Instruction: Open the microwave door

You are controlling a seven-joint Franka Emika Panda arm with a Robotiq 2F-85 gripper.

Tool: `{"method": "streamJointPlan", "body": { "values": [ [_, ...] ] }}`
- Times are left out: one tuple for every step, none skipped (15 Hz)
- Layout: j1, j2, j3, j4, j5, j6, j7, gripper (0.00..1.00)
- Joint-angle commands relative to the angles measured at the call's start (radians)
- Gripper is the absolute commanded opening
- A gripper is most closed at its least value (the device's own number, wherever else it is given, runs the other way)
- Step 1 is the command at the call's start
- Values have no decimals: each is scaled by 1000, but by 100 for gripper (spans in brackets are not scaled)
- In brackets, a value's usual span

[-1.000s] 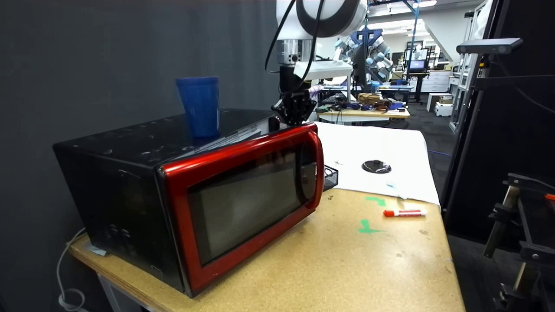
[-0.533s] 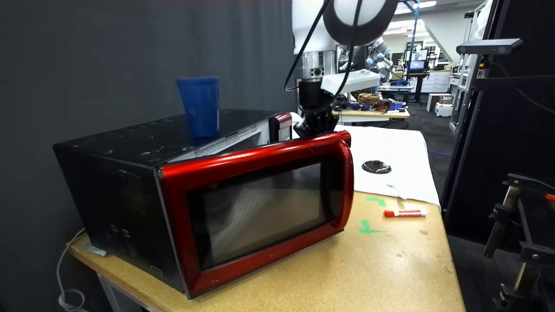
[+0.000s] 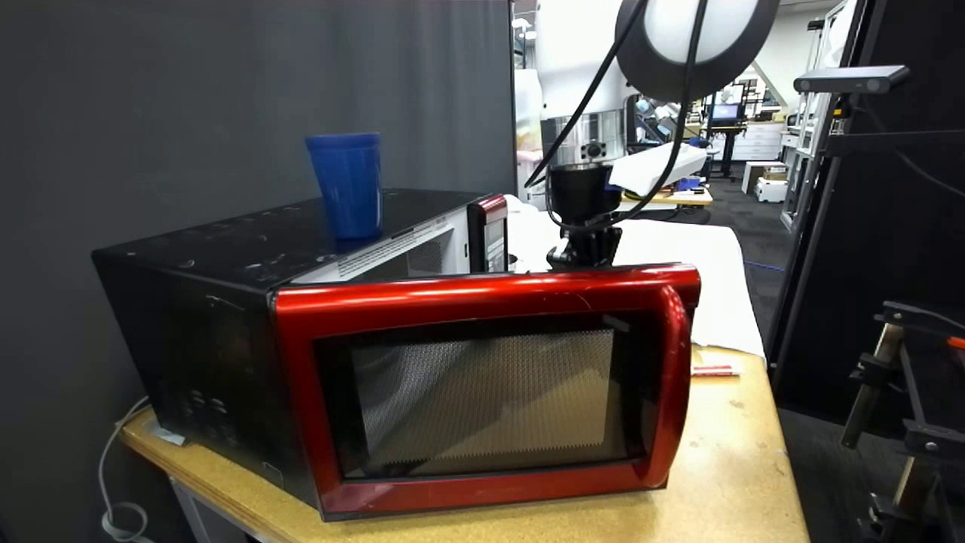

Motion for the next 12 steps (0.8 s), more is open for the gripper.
{"method": "streamJointPlan", "body": {
  "values": [
    [-19,-53,13,-69,15,47,-47,0],
    [-22,-57,14,-75,18,50,-55,0],
    [-26,-62,15,-80,20,51,-62,0],
    [-30,-66,16,-83,23,51,-72,0],
    [-36,-69,17,-83,27,50,-80,0],
    [-44,-69,19,-80,35,53,-92,0],
    [-57,-67,23,-74,52,54,-110,0],
    [-76,-63,27,-63,82,57,-132,0],
    [-91,-60,30,-53,112,58,-151,0],
    [-108,-57,31,-41,148,64,-168,0],
    [-124,-54,31,-29,183,66,-181,0],
    [-137,-53,26,-14,212,69,-178,0]
  ]
}}
